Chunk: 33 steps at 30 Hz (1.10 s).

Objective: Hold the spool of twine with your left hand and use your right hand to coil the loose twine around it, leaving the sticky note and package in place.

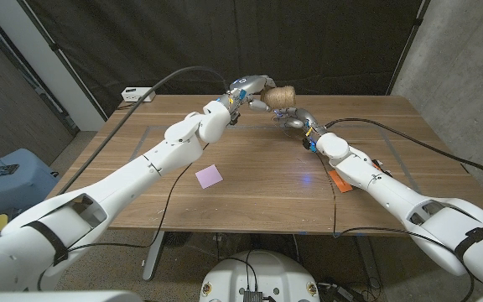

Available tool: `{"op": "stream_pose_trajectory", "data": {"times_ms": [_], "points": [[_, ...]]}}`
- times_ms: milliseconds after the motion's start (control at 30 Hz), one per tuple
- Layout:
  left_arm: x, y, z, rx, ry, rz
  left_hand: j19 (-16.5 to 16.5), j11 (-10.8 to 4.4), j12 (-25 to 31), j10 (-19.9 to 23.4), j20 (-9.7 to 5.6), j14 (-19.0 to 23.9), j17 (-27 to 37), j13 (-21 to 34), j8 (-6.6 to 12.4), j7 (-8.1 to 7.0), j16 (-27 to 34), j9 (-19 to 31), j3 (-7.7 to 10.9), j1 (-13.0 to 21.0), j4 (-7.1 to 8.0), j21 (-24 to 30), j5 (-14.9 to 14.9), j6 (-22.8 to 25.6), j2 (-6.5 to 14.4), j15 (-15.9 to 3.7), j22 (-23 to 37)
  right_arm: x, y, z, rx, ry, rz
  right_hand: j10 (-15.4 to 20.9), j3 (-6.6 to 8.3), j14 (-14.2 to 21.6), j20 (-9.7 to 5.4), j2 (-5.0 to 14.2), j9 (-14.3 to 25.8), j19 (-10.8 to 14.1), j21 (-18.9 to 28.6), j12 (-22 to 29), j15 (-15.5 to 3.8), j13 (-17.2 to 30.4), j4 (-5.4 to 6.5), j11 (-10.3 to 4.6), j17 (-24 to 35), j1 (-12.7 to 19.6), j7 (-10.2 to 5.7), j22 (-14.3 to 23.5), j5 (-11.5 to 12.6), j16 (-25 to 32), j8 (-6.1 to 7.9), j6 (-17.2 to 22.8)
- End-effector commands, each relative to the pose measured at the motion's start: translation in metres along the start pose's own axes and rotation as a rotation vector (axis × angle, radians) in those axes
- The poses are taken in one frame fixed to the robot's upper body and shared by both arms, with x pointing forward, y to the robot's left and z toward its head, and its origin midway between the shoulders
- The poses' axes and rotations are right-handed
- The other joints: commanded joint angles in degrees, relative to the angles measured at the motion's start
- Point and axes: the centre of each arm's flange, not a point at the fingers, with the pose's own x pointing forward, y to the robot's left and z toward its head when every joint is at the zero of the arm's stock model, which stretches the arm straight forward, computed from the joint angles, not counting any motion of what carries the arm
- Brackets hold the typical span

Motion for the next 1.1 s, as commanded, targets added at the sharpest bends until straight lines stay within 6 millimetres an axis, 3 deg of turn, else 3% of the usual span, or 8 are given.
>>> {"op": "stream_pose_trajectory", "data": {"times_ms": [33, 600, 1100], "points": [[0.002, -0.001, -0.001, -0.014, 0.019, 0.015, 0.44, -2.59, 0.05, 2.83, -0.11, 0.47, 0.15, 1.23, 5.19, -0.10, -0.17, 0.62, 3.79, -0.30, 3.03, -0.25, 0.53, 0.25, -0.28, 0.05, 0.03, -0.002, 0.000, -0.001, -0.011, 0.023, -0.052, 1.85, -0.74, 1.44, -6.97, 0.16, 0.29, 1.27, 0.58, 0.59, -10.12, 0.16, 0.02, -0.35, 0.48, 1.24, -0.35, 0.23, 0.24, 0.86, 0.73, 2.15], [0.004, -0.001, 0.003, -0.025, 0.026, 0.024, 0.36, -2.68, -1.10, 0.88, -0.19, -0.85, 0.24, 2.16, 4.76, -0.31, -0.82, 0.87, 5.14, -0.48, 3.14, -0.45, 0.93, -1.35, -0.89, -0.26, 0.03, -0.016, -0.001, -0.004, -0.004, 0.028, -0.080, 4.84, -2.38, 3.60, -7.03, 0.79, 0.39, 2.32, 1.03, 1.34, -10.29, 0.21, 0.17, -0.75, 0.93, 3.00, -0.60, 0.39, 0.17, 1.96, 1.34, 5.01], [0.007, 0.000, 0.000, -0.032, 0.028, 0.035, 0.31, -2.83, -2.22, -0.44, -0.18, -1.84, 0.35, 2.28, 4.45, -0.70, -1.38, 0.98, 6.57, -0.89, 3.49, -0.55, 0.46, -2.21, -0.54, -0.61, 0.11, -0.023, -0.001, -0.004, -0.011, 0.046, -0.128, 12.22, -4.41, 9.12, -7.42, 2.10, 0.47, 5.02, 2.51, 3.42, -10.69, 0.10, 0.27, -1.81, 1.46, 5.92, -0.75, 0.65, -0.02, 3.88, 3.80, 12.97]]}}
